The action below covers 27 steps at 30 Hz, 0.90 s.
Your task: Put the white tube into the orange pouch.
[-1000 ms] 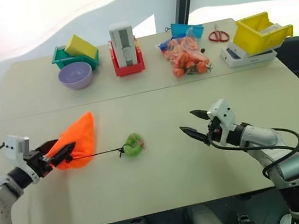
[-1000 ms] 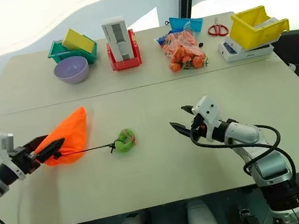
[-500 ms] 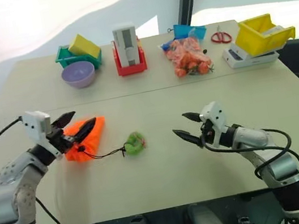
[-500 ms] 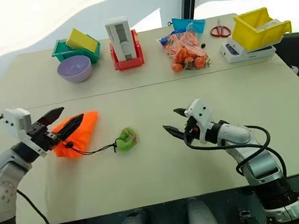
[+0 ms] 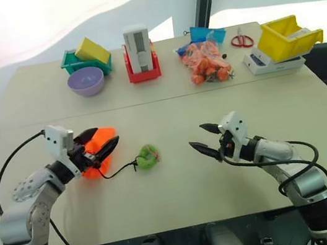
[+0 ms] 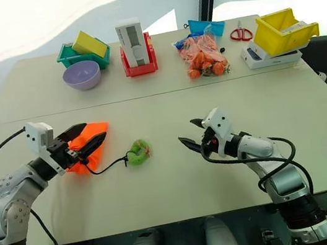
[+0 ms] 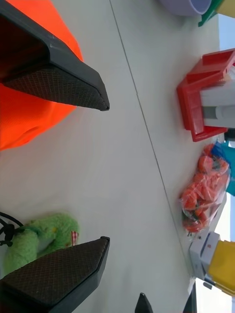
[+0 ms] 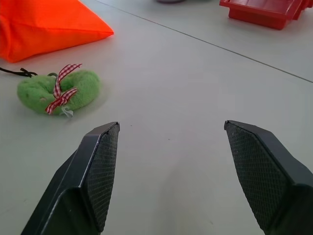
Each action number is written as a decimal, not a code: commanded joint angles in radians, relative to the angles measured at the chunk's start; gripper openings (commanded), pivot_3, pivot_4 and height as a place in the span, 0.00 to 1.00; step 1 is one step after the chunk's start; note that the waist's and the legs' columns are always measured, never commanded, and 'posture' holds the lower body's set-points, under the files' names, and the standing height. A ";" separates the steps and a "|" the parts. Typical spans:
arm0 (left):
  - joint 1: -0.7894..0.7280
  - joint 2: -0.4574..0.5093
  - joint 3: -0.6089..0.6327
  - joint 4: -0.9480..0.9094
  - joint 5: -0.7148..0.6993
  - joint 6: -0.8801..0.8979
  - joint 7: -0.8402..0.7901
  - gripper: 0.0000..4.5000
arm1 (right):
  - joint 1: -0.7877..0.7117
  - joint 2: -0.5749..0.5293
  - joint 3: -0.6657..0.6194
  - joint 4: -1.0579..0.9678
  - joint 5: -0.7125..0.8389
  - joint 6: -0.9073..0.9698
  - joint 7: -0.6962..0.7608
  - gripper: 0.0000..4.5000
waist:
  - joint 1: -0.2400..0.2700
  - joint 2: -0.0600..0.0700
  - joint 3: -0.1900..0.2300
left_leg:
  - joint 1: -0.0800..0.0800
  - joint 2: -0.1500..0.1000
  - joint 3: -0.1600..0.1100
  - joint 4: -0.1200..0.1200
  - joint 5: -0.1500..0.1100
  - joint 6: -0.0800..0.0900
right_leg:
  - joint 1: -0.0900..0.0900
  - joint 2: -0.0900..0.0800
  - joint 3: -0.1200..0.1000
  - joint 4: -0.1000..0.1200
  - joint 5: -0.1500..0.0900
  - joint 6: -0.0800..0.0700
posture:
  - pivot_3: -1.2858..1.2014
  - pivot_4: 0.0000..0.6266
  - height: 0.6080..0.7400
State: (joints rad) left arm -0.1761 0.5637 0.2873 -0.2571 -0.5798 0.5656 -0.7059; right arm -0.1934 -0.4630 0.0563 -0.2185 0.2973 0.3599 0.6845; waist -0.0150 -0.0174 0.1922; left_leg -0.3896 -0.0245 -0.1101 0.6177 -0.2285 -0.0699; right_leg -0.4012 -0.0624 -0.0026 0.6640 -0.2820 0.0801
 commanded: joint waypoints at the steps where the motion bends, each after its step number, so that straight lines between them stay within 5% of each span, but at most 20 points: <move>1: -0.007 -0.003 0.021 -0.019 -0.046 -0.010 -0.017 0.87 | -0.014 0.001 0.000 -0.046 0.001 -0.005 -0.002 0.80 | 0.000 0.000 0.000 | 0.000 0.000 0.000 0.000 0.000 0.000 | 0.000 0.000 0.000 0.000 0.000 0.000 | 0.52 0.24 1.00; 4: -0.005 0.003 0.021 -0.019 -0.056 -0.005 -0.017 0.63 | -0.013 0.001 0.000 -0.048 0.000 -0.005 -0.004 0.80 | 0.000 0.000 0.000 | 0.000 0.000 0.000 0.000 0.000 0.000 | 0.000 0.000 0.000 0.000 0.000 0.000 | 0.52 0.24 1.00; 8: -0.002 0.023 0.003 -0.016 -0.035 -0.007 -0.012 0.19 | -0.011 0.002 0.000 -0.049 -0.002 -0.005 -0.006 0.80 | 0.000 0.000 0.000 | 0.000 0.000 0.000 0.000 0.000 0.000 | 0.000 0.000 0.000 0.000 0.000 0.000 | 0.52 0.24 1.00; 12: 0.004 0.036 0.010 -0.011 -0.046 0.016 -0.004 0.25 | -0.010 0.003 0.001 -0.050 -0.001 -0.004 -0.009 0.80 | 0.000 0.000 0.000 | 0.000 0.000 0.000 0.000 0.000 0.000 | 0.000 0.000 0.000 0.000 0.000 0.000 | 0.52 0.24 1.00; 19: 0.032 0.083 0.048 -0.010 -0.045 0.008 -0.027 0.99 | -0.009 0.002 0.006 -0.045 -0.003 -0.008 -0.009 0.80 | -0.001 0.000 0.000 | 0.000 0.000 0.000 0.000 0.000 0.000 | 0.000 0.000 0.000 0.000 0.000 0.000 | 0.52 0.24 1.00; 24: 0.028 0.068 0.067 -0.033 -0.105 0.029 -0.025 1.00 | -0.014 0.004 0.013 -0.038 -0.005 -0.010 -0.008 0.80 | 0.001 0.000 0.000 | 0.000 0.000 0.000 0.000 0.000 0.000 | 0.000 0.000 0.000 0.000 0.000 0.000 | 0.52 0.24 1.00; 27: 0.031 0.058 0.063 -0.060 -0.140 0.042 -0.032 0.68 | -0.015 0.006 0.014 -0.037 -0.005 -0.010 -0.008 0.80 | 0.001 0.000 0.000 | 0.000 0.000 0.000 0.000 0.000 0.000 | 0.000 0.000 0.000 -0.001 0.000 0.000 | 0.52 0.24 1.00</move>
State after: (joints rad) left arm -0.1391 0.6170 0.3319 -0.2660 -0.6893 0.6069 -0.7281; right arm -0.1948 -0.4608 0.0718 -0.2214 0.2882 0.3624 0.6751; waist -0.0141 -0.0173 0.1923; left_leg -0.3899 -0.0241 -0.1104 0.6176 -0.2285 -0.0699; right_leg -0.4014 -0.0627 -0.0026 0.6634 -0.2821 0.0799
